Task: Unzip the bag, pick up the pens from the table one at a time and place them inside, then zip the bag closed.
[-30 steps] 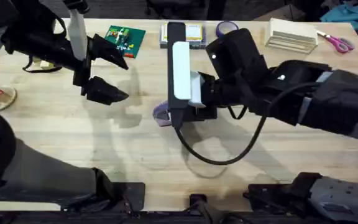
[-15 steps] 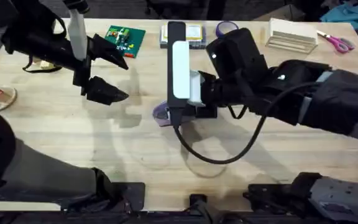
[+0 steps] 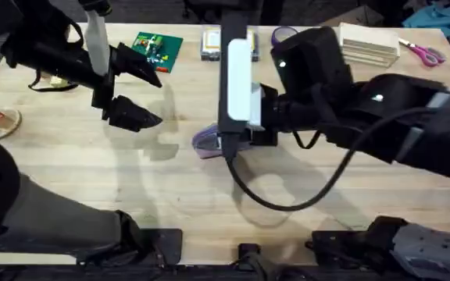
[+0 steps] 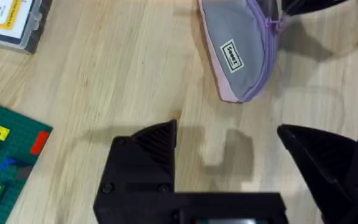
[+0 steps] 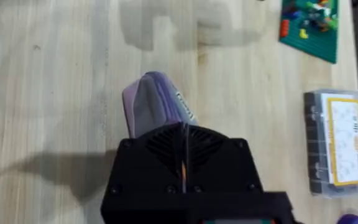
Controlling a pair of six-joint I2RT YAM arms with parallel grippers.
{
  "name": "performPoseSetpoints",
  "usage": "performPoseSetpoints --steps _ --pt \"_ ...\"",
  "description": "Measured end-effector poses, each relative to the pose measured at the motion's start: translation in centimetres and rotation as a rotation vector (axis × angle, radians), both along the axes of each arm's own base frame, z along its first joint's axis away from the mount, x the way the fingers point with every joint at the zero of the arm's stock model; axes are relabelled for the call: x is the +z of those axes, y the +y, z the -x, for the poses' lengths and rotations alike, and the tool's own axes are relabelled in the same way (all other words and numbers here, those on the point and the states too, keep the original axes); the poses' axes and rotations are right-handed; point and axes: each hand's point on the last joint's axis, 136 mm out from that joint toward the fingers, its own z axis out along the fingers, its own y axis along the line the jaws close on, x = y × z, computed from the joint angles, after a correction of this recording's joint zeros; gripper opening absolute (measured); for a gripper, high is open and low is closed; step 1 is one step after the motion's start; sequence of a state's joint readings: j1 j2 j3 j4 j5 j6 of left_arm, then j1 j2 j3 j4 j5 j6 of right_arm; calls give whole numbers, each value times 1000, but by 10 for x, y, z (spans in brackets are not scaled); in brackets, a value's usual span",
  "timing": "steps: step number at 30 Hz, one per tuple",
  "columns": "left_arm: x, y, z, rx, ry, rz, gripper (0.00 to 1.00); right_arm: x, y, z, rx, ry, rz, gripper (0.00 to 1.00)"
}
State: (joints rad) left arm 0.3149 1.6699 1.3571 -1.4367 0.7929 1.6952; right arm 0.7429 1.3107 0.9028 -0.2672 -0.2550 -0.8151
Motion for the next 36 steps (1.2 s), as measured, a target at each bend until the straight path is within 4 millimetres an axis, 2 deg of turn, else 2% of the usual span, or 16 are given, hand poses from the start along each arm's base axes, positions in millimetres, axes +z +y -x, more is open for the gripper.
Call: performPoseSetpoints --steps 6,14,15,16,21,22,36 --pt "5 -4 -1 6 -4 35 994 15 -1 1 -15 -15 -36 32" --pt "8 -8 -2 7 -11 58 994 16 -1 1 -18 -14 -39 31" --pt "8 -8 -2 7 -11 58 994 16 -1 1 -24 -10 -40 95" --pt "8 -8 -2 7 -11 58 993 16 -2 0 -27 -14 -37 222" --pt "8 -8 -2 7 -11 58 994 16 -3 -3 -40 -22 -28 938" --pt "8 -8 -2 7 -11 58 994 16 -4 -3 -41 -23 -27 983" --pt "8 -8 -2 7 -11 58 993 1 -15 9 -45 42 37 998"
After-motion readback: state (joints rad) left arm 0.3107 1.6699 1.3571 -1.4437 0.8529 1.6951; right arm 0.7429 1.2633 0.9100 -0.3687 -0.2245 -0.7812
